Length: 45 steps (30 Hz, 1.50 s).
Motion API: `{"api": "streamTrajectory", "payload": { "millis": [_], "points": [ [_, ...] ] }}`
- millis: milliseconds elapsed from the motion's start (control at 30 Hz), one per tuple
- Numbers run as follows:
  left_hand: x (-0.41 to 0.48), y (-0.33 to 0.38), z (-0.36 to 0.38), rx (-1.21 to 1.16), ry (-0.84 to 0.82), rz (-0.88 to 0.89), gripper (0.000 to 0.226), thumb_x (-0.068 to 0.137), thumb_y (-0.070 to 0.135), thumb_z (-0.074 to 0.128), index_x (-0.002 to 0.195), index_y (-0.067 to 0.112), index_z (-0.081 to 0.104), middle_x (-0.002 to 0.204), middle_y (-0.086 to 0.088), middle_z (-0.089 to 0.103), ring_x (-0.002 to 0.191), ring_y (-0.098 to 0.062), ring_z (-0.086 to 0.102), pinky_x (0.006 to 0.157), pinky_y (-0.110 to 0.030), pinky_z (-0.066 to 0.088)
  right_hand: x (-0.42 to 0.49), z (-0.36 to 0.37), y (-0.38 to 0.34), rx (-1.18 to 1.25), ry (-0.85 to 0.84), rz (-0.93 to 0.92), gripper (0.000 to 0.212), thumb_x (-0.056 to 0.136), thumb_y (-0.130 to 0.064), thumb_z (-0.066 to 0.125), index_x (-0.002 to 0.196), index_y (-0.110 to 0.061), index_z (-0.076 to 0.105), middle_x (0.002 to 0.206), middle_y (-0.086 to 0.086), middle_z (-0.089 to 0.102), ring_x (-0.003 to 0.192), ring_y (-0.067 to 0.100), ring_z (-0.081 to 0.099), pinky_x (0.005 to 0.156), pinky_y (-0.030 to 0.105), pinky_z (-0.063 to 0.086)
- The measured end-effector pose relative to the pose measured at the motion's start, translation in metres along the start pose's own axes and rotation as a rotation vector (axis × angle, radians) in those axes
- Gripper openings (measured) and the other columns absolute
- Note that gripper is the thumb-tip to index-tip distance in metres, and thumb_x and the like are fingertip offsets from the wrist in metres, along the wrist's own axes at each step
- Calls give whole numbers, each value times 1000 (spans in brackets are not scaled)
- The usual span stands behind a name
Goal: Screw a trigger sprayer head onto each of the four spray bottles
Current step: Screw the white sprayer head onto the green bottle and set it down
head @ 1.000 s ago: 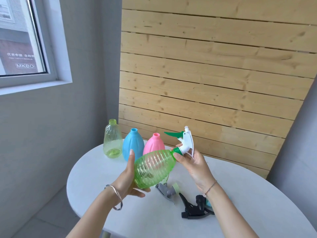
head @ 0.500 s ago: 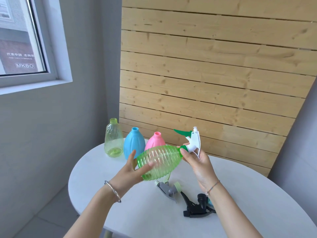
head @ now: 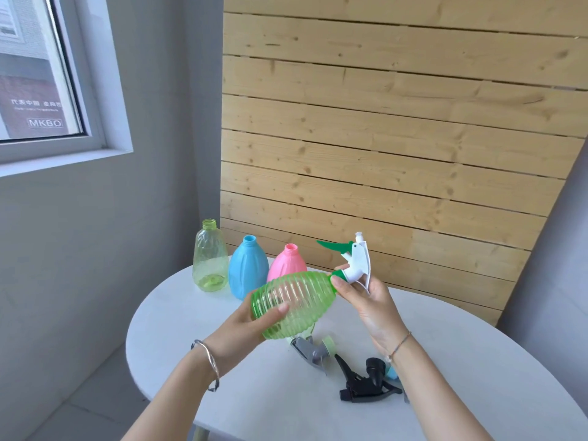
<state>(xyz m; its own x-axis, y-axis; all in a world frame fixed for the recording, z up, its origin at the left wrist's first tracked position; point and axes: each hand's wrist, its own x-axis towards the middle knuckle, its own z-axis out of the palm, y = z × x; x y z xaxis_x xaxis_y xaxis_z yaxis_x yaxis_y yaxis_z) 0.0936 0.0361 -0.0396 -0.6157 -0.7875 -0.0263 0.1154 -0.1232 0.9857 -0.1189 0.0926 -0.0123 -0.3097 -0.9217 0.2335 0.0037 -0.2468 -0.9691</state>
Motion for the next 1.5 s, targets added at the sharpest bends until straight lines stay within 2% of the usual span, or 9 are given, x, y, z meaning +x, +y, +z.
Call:
{"api": "streamTrajectory", "payload": {
  "millis": [167,467,600,667,833,1067,1233,1400,1500],
  "points": [
    [3,7,8,185,72,-46,49,80,62,42,123,38,41,133,-7,46,92,-22,69,60,-30,60,-2,6,7,-12,102,37,19,76,-23,73,92,-15,67,76,-13,61,66,-1,56,84,25,46],
    [3,5,5,188,34,-58,70,66,71,48,127,40,35,134,-6,46,98,-21,68,71,-40,61,-5,11,7,-100,224,83,67,67,-41,76,91,19,58,85,36,57,74,28,57,79,31,53],
    [1,5,4,259,37,85,62,66,59,58,122,43,38,134,-8,46,105,-23,62,71,-34,61,-5,7,4,-146,241,122,72,67,-51,72,97,14,62,88,-10,50,72,15,62,67,24,53],
    [0,7,3,169,46,-12,75,60,63,59,127,38,38,137,-9,46,111,-23,59,71,-35,61,-2,5,-2,-141,130,137,69,74,-50,66,111,7,60,107,26,61,82,15,62,75,27,55],
    [2,9,-2,89,57,-130,111,53,69,58,148,24,19,139,-16,48,79,-20,74,66,-34,60,-4,-2,-6,60,-87,178,34,76,-23,68,108,-11,64,93,-2,67,90,10,64,92,31,54],
    [3,8,2,145,80,-147,96,56,74,50,139,28,34,129,-10,56,77,-21,74,64,-36,60,-5,1,-5,-74,12,180,56,76,-43,65,114,-1,63,136,17,52,109,10,60,89,31,54],
    [2,10,5,85,128,-152,83,67,71,46,137,27,39,128,-9,58,72,-21,74,58,-31,59,-6,8,-7,117,-30,102,11,81,-18,64,85,-15,73,100,-1,72,100,11,63,92,26,53],
    [2,12,10,145,244,177,40,62,59,60,97,40,54,120,-8,57,90,-19,68,59,-30,59,-7,13,-9,209,123,105,19,76,-24,69,92,-15,71,112,5,69,110,18,61,104,37,44],
    [0,15,11,22,138,-64,53,60,71,54,102,39,57,109,4,69,87,-23,72,58,-31,58,-7,13,-14,274,-2,59,37,74,-28,66,107,-14,66,109,4,72,113,14,62,101,35,43]
  ]
}}
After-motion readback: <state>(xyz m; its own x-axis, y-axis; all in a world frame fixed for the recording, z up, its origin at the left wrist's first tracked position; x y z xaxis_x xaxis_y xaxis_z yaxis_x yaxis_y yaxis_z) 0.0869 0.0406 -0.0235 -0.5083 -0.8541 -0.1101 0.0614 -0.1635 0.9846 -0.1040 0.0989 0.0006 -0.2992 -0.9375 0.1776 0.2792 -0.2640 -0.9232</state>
